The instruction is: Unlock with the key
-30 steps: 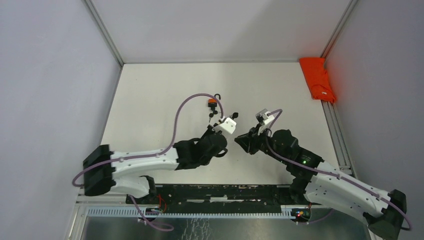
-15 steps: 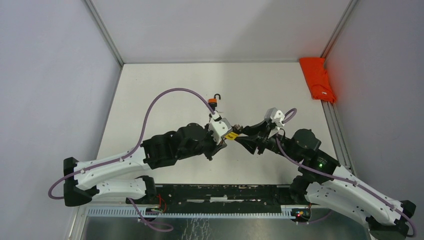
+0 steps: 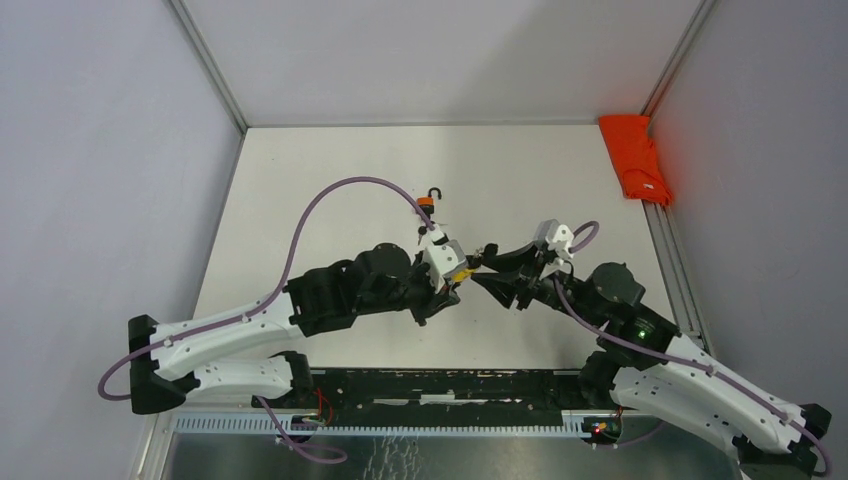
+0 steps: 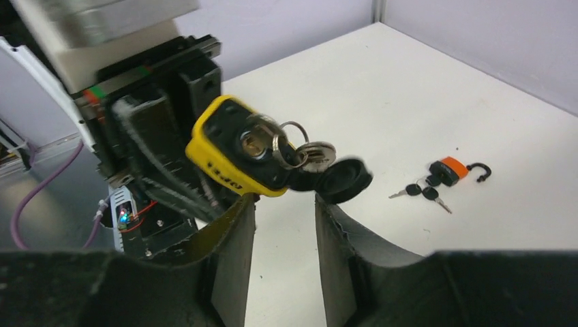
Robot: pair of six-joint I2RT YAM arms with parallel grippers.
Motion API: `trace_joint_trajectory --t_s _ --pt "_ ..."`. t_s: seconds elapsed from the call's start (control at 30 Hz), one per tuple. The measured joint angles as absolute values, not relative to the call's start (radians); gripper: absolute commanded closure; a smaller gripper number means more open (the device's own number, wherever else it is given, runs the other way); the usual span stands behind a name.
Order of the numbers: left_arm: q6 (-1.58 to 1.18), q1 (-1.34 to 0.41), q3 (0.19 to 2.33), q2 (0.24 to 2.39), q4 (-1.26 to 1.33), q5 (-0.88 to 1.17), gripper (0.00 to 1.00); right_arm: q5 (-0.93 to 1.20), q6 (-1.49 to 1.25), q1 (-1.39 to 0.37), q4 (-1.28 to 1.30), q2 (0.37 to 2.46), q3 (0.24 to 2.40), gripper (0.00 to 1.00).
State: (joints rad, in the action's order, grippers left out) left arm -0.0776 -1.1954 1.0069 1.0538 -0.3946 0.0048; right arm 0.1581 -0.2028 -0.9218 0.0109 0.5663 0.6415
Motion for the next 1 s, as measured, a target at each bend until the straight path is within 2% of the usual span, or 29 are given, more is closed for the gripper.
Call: trace_joint_trajectory --t_s 0.1,0.6,0.77,1.0 --pt "-0.078 -1.2 1.007 1.069 -0.39 0.039 0.96 0.14 -0.197 -0.921 0.003 0.598 0.637 0.65" --pt "-0.078 -1.194 0.997 1.089 -0.326 0.139 0.96 0.002 -0.212 -0.921 -0.122 0.657 0.486 0.7" --pt "-0.079 -1.186 0.972 1.098 -0.285 0.181 0.96 -0.071 -0.228 -0.921 -0.22 0.673 0.442 0.83" --pt "-0.112 -1.18 0.945 1.103 -0.25 0.21 0.96 -0.084 -0.269 -0.921 -0.348 0.635 0.404 0.83"
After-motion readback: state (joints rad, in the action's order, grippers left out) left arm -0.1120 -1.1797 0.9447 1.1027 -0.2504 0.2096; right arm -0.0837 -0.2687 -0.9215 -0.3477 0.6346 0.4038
